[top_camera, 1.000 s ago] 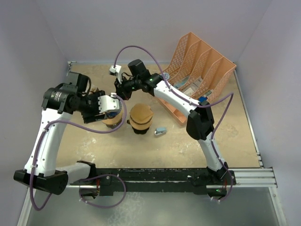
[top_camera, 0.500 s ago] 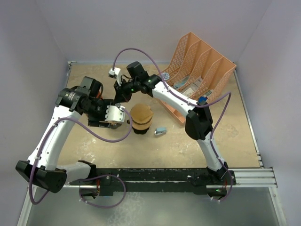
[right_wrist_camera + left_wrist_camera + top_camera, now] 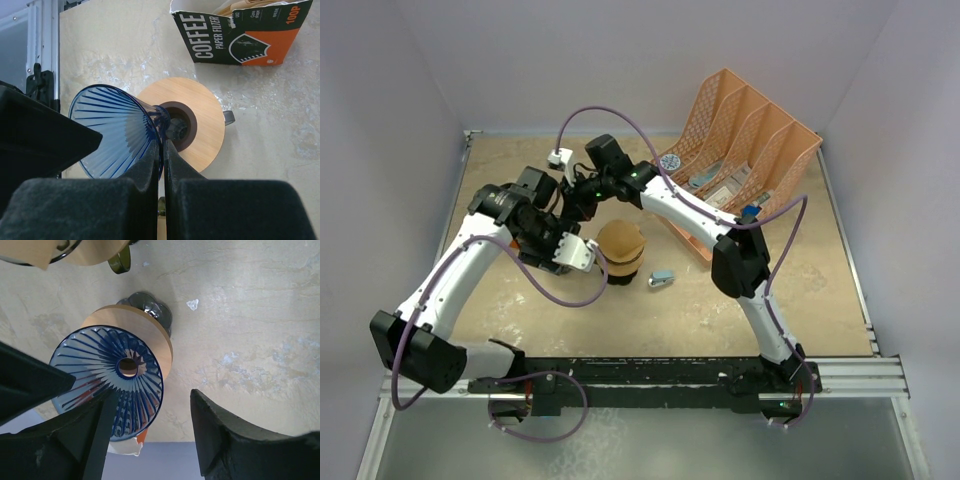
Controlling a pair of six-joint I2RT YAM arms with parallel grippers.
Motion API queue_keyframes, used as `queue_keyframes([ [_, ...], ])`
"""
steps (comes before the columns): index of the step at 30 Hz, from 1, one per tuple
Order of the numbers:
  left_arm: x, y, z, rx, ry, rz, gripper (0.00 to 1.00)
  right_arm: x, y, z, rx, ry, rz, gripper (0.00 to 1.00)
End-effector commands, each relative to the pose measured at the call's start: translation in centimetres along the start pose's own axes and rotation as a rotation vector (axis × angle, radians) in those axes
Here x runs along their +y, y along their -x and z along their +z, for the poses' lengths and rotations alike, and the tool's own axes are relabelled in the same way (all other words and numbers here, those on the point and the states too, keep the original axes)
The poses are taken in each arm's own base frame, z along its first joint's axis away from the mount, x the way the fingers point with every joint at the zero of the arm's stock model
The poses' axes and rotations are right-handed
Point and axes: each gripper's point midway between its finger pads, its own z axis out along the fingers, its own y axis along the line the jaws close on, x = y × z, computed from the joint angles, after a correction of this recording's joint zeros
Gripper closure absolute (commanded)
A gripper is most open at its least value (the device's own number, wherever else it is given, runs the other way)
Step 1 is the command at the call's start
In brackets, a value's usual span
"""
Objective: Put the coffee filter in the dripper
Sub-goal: Place the coffee dripper in the dripper holder.
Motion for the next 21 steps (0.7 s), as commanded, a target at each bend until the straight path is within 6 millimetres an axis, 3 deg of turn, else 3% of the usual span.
queue_keyframes([
  [1,0.6,-0.4,1.0,0.039,-0.009,0.071,0.42,1.3,2.4,-0.5,-0.052,0.039,-0.032,1.00],
  [21,0.0,-1.5,3.1,0.144,-0.051,0.074,0.73,1.4,2.5,-0.4,-0.057,0.052,-0.042,1.00],
])
